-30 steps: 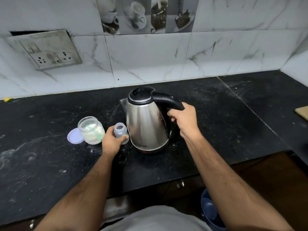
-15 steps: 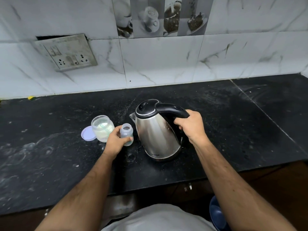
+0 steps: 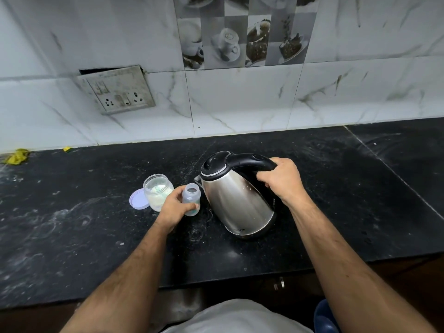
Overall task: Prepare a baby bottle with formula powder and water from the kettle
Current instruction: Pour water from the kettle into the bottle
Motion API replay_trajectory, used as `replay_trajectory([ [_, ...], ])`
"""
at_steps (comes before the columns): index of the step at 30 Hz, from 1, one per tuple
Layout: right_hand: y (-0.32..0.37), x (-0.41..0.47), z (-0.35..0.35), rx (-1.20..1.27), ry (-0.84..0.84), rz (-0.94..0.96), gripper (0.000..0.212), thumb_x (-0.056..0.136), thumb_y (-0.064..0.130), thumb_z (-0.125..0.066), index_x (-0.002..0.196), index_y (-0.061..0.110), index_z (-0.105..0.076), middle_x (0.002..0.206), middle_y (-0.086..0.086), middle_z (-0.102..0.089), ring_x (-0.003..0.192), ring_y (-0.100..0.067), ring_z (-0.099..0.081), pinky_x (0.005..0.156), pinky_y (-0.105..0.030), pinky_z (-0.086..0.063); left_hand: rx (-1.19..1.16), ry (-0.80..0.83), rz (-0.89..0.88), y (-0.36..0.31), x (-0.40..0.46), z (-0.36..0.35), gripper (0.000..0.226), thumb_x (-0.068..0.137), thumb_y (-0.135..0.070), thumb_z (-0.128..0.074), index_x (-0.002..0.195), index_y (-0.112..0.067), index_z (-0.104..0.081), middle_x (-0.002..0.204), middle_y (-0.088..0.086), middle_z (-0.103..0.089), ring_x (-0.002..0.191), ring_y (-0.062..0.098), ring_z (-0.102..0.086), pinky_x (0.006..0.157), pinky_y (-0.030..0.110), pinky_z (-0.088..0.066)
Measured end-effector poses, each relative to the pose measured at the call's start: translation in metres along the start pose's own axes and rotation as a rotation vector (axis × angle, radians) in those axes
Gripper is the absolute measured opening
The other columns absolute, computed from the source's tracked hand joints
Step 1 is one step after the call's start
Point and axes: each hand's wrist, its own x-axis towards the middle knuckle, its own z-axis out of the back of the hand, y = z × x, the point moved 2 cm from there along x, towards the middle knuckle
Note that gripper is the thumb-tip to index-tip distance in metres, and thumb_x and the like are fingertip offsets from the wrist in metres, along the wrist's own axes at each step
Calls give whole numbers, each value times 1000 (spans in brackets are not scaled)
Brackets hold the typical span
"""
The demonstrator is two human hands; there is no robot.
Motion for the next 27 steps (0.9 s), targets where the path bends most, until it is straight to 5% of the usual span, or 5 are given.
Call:
replay_trajectory([
  [27,17,0,8,-195,37,15,10,63,17,-72,62,22,-64,45,6,-59,53,-16,-59,58,-27,-44,-30,30,24,7,3,-10,61,69,14,-77,121,-12,-60,112,7,-71,101,18,-66,92,31,-52],
])
